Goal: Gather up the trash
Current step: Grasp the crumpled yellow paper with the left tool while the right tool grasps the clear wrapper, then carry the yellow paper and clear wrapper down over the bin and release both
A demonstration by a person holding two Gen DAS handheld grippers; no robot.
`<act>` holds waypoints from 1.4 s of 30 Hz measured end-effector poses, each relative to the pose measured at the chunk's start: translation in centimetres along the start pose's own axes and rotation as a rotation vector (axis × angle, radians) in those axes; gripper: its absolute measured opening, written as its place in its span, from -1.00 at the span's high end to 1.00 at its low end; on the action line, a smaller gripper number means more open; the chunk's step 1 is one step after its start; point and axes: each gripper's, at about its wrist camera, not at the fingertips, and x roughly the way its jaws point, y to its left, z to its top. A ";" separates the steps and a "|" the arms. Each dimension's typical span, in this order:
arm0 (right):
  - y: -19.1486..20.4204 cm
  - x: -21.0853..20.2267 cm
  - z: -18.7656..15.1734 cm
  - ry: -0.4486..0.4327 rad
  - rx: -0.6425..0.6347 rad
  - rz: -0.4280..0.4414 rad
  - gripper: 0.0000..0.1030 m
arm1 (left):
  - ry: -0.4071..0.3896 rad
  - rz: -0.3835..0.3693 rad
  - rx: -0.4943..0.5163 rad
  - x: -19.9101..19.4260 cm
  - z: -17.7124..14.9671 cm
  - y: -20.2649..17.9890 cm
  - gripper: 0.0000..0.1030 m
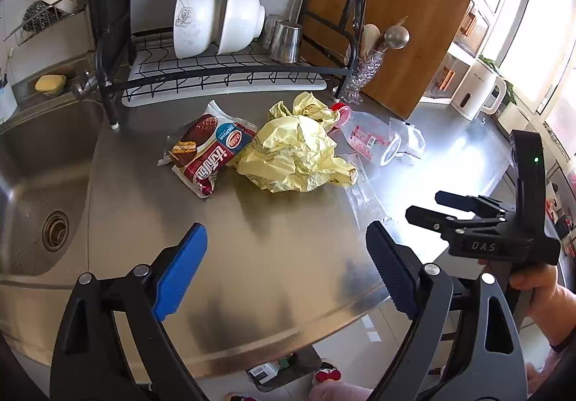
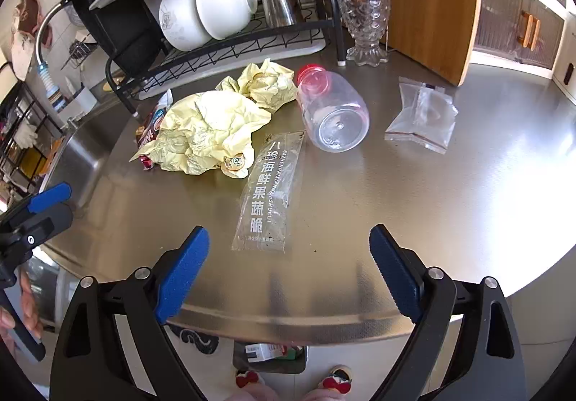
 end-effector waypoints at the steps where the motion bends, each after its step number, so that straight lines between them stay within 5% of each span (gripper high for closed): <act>1: 0.2 0.6 0.1 0.007 -0.002 0.001 -0.63 | 0.007 -0.007 -0.004 0.5 0.5 0.3 -0.60; 14: 1.2 5.5 0.5 0.065 -0.043 -0.058 -0.14 | 0.115 -0.080 0.013 8.0 4.2 0.5 -0.31; 17: 1.4 5.6 0.3 0.050 -0.074 -0.084 0.08 | 0.142 -0.074 0.008 9.3 4.3 0.6 -0.21; 19: 1.5 5.6 0.2 0.048 -0.093 -0.093 0.47 | 0.158 -0.068 0.003 10.0 4.3 0.7 -0.03; 22: 1.5 5.5 0.2 0.051 -0.098 -0.090 0.52 | 0.181 -0.051 0.015 10.7 4.2 0.8 0.32; 31: 0.7 3.2 -0.4 0.030 -0.093 -0.067 0.59 | 0.201 -0.016 0.012 10.8 3.4 1.0 0.77; 42: 0.0 -1.3 -1.2 -0.035 -0.096 -0.015 0.60 | 0.113 0.014 -0.022 4.9 2.6 0.1 0.84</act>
